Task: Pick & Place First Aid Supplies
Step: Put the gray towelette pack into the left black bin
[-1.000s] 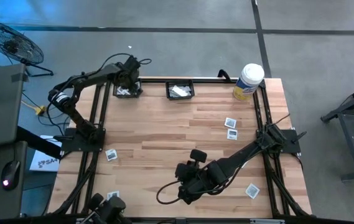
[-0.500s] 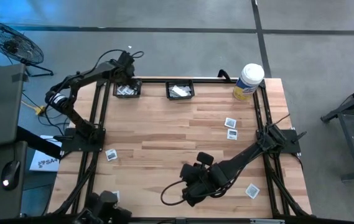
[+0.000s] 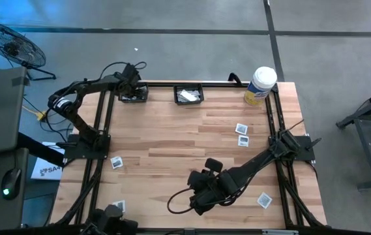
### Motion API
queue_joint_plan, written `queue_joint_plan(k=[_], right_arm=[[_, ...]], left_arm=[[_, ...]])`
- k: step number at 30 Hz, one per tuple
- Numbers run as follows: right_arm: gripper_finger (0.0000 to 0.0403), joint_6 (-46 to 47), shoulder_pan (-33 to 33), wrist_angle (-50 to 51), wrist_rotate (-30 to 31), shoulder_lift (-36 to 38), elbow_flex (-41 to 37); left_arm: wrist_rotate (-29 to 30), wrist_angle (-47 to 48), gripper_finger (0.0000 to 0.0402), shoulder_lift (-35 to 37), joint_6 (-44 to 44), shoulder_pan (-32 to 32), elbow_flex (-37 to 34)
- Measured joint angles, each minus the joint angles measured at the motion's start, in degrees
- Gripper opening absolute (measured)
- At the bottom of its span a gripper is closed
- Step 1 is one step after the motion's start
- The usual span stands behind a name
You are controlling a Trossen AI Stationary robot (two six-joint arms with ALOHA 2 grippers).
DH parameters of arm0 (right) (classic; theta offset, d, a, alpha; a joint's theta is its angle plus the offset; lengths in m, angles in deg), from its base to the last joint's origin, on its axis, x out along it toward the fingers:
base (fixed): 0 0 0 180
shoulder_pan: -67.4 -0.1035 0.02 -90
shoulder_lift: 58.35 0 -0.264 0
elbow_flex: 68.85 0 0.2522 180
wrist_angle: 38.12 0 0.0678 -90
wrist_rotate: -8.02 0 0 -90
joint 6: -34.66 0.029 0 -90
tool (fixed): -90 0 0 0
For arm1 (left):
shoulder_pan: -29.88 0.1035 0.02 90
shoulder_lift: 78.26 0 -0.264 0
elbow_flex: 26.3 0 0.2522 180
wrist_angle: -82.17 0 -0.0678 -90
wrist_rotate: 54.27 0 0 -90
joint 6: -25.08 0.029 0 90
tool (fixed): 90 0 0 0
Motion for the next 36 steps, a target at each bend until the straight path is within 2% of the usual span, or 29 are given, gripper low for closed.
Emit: queue_joint_plan(k=[7,10,15,20,24,27,31,36], right_arm=[[0.0119,1.0,-0.1,0.8,-0.2,0.2,0.0],[0.0119,2.5,-0.1,6.3,0.0,1.1,0.0],[0.0119,8.6,0.9,21.4,-3.7,1.7,0.0],[0.0119,8.1,2.6,17.9,-9.6,4.9,-8.1],[0.0119,12.5,4.0,17.7,-14.7,9.0,-19.8],[0.0118,15.3,4.5,13.8,-18.4,13.7,-29.1],[0.0110,20.7,3.9,4.5,-26.4,19.8,-39.7],[0.0093,29.2,-0.4,-5.7,-39.8,24.3,-48.1]], left_arm=[[0.1,1.6,0.0198,1.2,1.0,0.1,1.6],[0.2,4.5,0.0198,3.5,2.6,0.1,4.0],[3.3,9.0,0.0198,10.0,4.8,0.1,7.3],[2.5,12.3,0.0198,19.0,5.4,-1.2,7.3],[-2.3,11.5,0.0198,26.1,6.0,-6.0,4.2],[-5.4,9.1,0.0198,30.1,6.2,-12.1,1.0],[-4.5,4.0,0.0198,33.5,7.8,-21.8,-4.8],[-4.1,-4.9,0.0198,34.1,10.2,-33.1,-11.7]])
